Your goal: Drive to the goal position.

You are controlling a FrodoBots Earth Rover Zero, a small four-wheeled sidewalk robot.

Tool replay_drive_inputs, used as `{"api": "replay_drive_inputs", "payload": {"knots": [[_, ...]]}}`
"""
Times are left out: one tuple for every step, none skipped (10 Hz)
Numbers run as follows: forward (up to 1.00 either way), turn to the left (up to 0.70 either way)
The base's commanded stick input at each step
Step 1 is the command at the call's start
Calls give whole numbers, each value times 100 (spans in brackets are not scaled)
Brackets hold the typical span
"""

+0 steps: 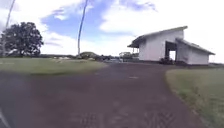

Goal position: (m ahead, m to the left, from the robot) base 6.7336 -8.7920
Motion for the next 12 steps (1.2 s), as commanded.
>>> {"api": "replay_drive_inputs", "payload": {"knots": [[70, -17], [70, 0], [70, 0], [70, 0], [70, 0], [70, 0], [70, 0], [70, 0], [70, 0], [70, 0], [70, 0], [70, 0]]}}
